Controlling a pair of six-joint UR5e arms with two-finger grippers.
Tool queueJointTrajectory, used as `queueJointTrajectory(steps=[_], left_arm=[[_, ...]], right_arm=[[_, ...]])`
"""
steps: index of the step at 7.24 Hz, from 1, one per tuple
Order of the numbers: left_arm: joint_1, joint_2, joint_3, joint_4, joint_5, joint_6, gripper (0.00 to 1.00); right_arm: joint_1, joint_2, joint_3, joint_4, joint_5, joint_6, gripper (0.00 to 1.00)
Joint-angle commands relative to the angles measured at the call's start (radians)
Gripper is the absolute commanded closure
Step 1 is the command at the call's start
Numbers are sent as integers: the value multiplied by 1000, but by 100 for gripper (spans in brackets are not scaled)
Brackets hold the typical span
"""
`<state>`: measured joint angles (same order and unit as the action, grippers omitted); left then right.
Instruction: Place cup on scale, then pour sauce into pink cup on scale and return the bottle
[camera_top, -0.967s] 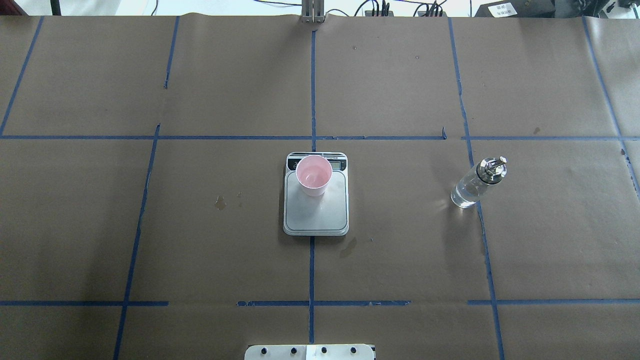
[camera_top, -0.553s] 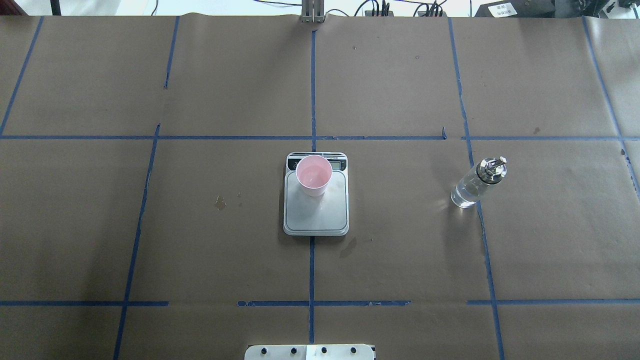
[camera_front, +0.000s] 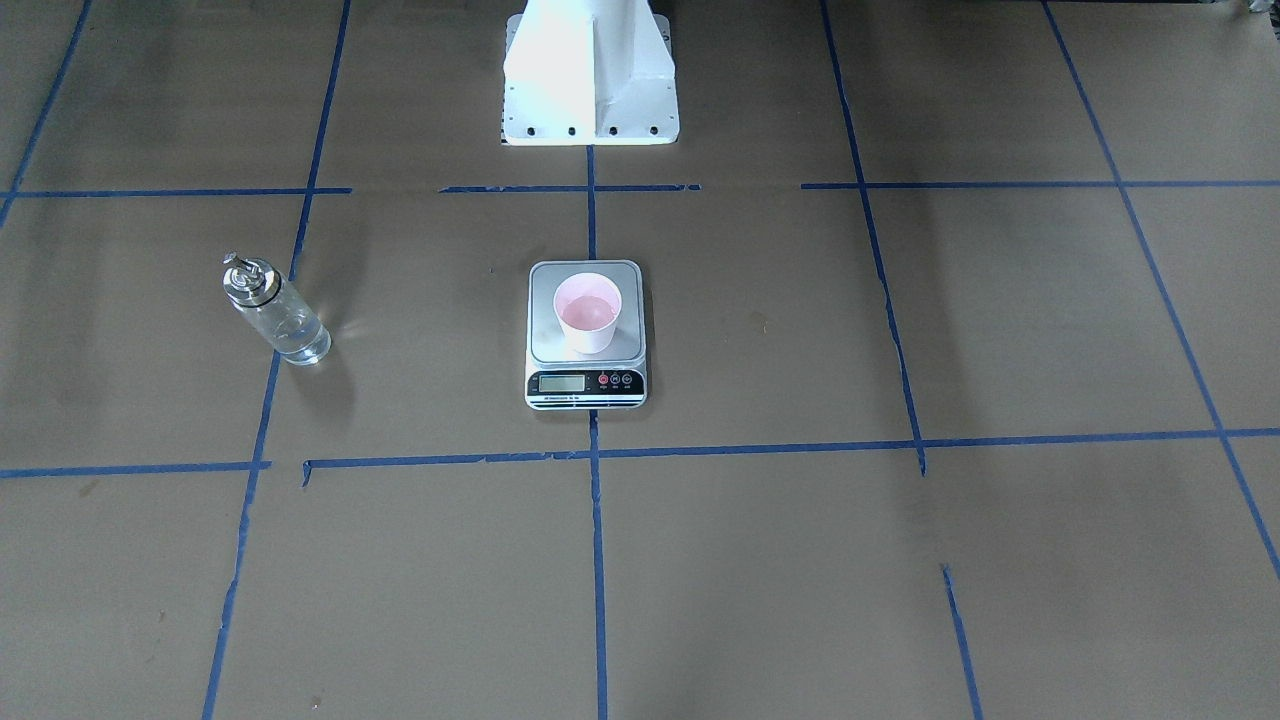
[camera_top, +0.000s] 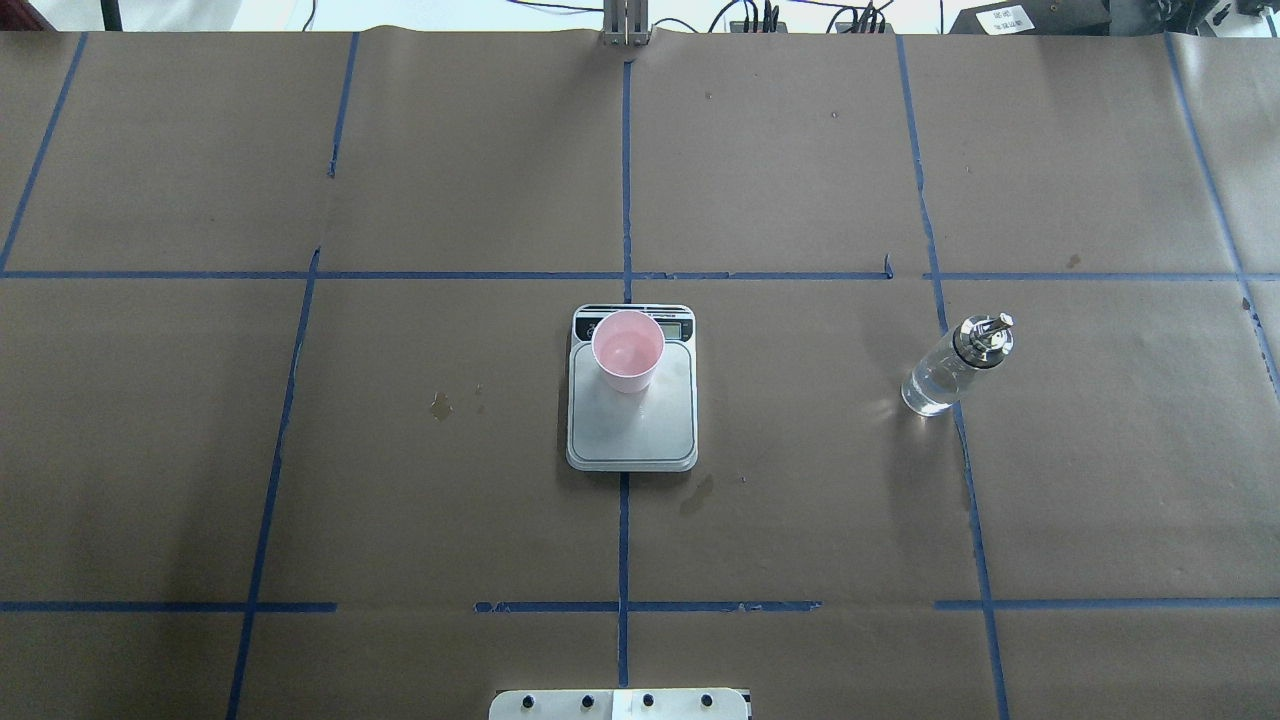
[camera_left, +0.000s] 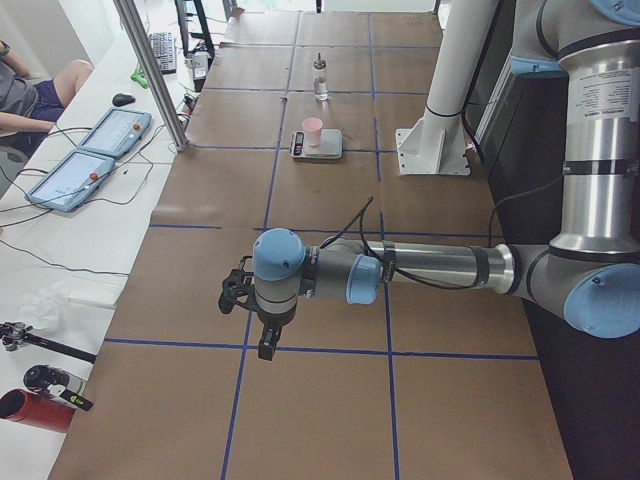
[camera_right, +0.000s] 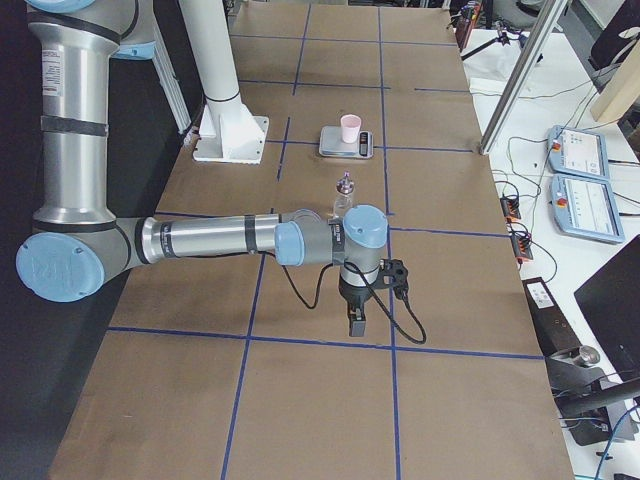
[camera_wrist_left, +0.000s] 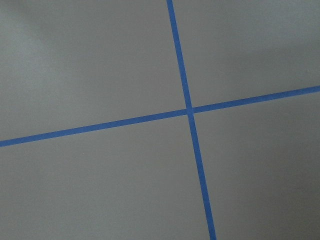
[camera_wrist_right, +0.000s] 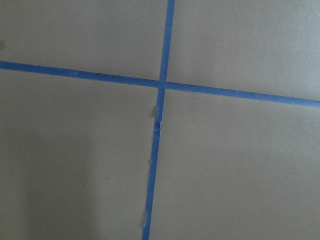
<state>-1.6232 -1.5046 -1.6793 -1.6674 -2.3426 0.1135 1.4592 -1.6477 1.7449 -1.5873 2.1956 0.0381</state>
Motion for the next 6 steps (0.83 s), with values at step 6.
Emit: queueJointTrajectory(steps=[6], left_arm=[[0, 9, -2, 5, -109, 0, 0]], right_arm=[[-3, -15, 1, 6, 1, -4, 0]])
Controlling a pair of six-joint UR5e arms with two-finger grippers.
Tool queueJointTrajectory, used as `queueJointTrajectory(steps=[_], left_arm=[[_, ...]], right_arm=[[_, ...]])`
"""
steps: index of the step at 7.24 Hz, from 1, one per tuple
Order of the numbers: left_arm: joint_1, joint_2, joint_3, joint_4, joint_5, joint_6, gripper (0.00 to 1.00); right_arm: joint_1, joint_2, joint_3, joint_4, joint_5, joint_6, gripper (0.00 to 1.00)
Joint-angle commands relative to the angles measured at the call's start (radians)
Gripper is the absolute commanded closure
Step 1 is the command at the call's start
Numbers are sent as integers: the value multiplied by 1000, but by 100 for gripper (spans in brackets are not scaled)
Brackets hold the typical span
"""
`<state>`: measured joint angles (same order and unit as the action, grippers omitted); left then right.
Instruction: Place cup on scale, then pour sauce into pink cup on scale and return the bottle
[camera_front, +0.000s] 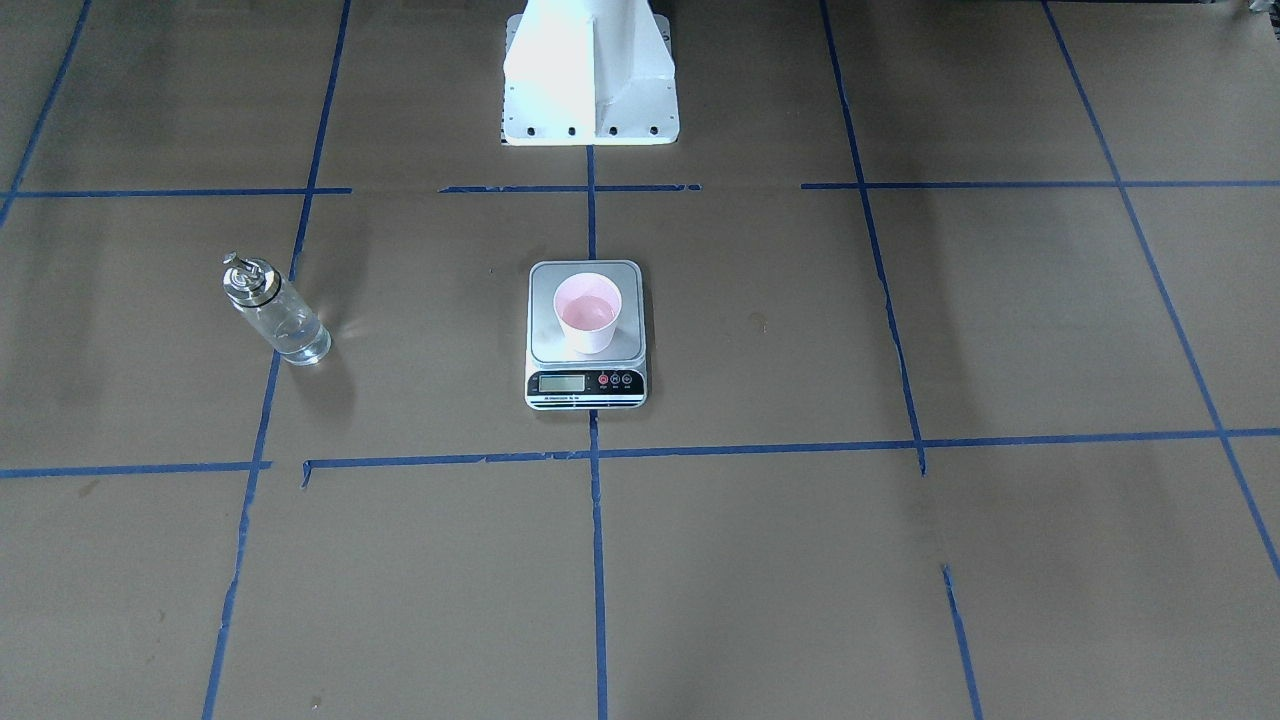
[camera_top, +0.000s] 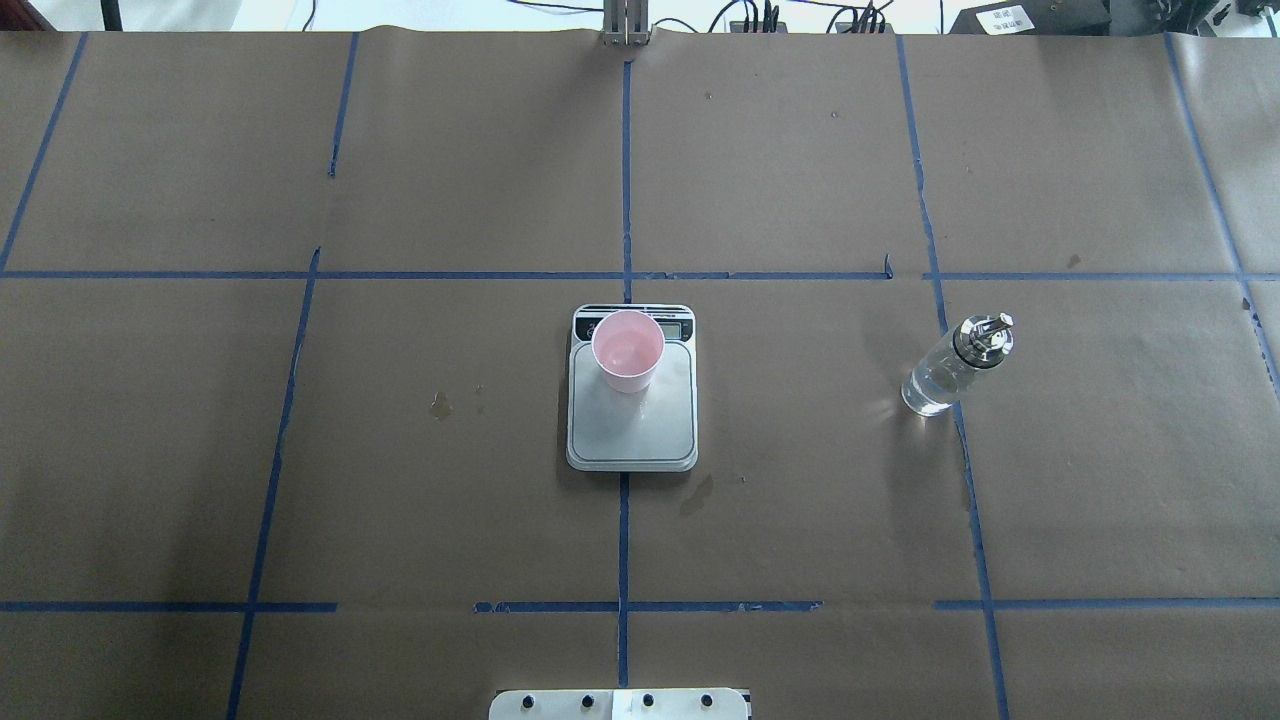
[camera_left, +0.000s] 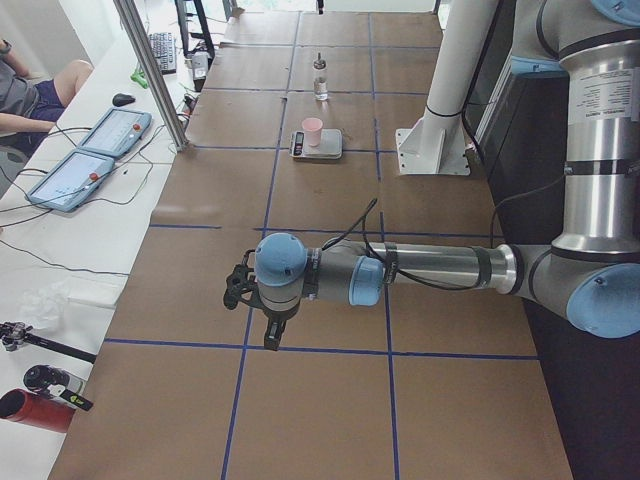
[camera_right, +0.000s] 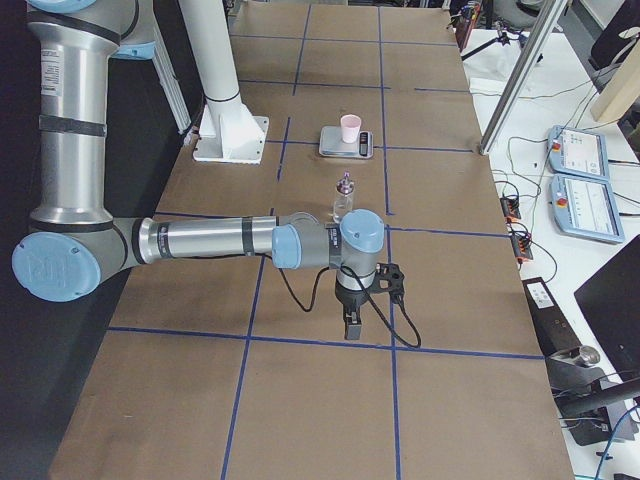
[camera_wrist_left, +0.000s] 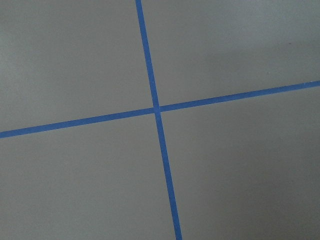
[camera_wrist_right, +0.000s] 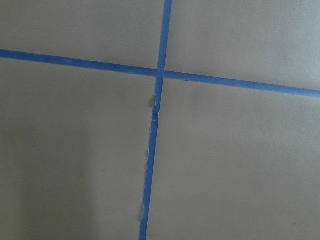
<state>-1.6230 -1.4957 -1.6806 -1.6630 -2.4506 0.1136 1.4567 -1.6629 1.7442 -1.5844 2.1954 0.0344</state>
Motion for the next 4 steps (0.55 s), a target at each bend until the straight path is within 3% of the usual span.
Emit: queueJointTrajectory(steps=[1, 4], left_arm=[[0, 0, -1, -4, -1, 0, 0], [0, 0, -1, -6, -1, 0, 0]], right_arm=[[-3, 0, 0, 12, 3, -1, 0], [-4, -1, -5, 12, 1, -1, 0]])
